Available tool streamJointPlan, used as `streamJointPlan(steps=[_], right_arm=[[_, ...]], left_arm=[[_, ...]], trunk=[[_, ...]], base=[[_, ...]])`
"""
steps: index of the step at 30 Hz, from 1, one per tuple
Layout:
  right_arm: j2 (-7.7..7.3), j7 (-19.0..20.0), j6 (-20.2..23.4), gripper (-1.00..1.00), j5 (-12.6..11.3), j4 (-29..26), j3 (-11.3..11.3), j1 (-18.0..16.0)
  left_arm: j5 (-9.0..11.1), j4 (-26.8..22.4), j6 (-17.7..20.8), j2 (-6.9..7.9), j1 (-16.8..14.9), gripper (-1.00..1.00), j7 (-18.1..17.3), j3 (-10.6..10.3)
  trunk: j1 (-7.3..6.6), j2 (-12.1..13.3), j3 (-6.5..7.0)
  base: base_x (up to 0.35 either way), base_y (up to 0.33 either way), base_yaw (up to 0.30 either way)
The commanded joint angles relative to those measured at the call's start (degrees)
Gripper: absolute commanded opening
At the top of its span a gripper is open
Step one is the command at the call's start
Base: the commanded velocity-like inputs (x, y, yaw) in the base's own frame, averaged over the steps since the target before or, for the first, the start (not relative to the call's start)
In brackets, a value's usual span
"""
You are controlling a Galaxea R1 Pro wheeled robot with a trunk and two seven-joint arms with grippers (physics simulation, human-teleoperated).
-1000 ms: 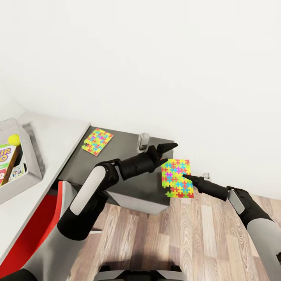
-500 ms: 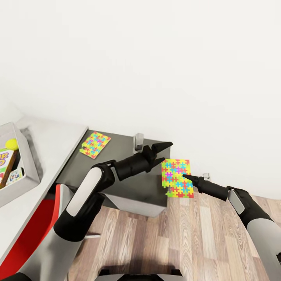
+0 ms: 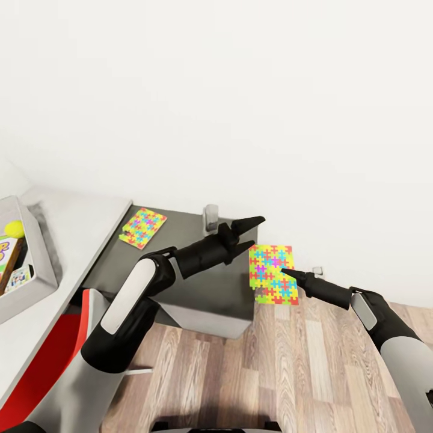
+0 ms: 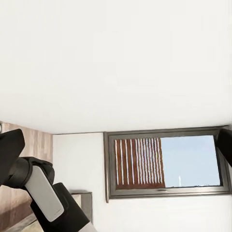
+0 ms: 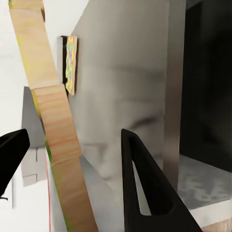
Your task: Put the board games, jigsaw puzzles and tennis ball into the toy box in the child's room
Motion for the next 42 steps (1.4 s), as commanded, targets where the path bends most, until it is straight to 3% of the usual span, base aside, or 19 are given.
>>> streamJointPlan(steps=[1,15,19,33,42], right_arm=[[-0.01,0.05,0.3,-1.0,-0.14,-0.03,-0.05,-0.04],[-0.15,0.13,0.38,-1.0,-0.09,-0.56,-0.1,0.01],[-0.17,0.13,0.41,-1.0,-0.11,-0.59,-0.07,0.01],[-0.65,0.14,0.85,-1.0,-0.05,-1.33,0.06,0.02],[-0.89,0.14,2.25,-1.0,-0.09,-2.11,0.02,0.02]], left_arm=[[0.6,-0.05,0.07,0.04,-0.01,1.0,0.4,0.04],[0.6,-0.03,0.05,0.29,0.56,1.0,-0.52,0.06],[0.6,-0.04,0.07,0.43,0.63,1.0,-2.34,0.05],[0.6,-0.05,0.11,3.1,0.77,1.0,-15.12,-0.08],[0.6,-0.1,0.28,3.52,0.69,1.0,-20.88,-0.59]], trunk=[[0.03,-0.09,0.01],[0.03,-0.09,1.3],[0.03,-0.09,1.64],[0.03,-0.09,2.89],[0.03,-0.09,3.72]], base=[[0.0,0.0,-0.067],[0.0,0.0,-0.085],[0.0,0.0,-0.154],[0.0,0.0,-0.054],[0.0,0.0,0.077]])
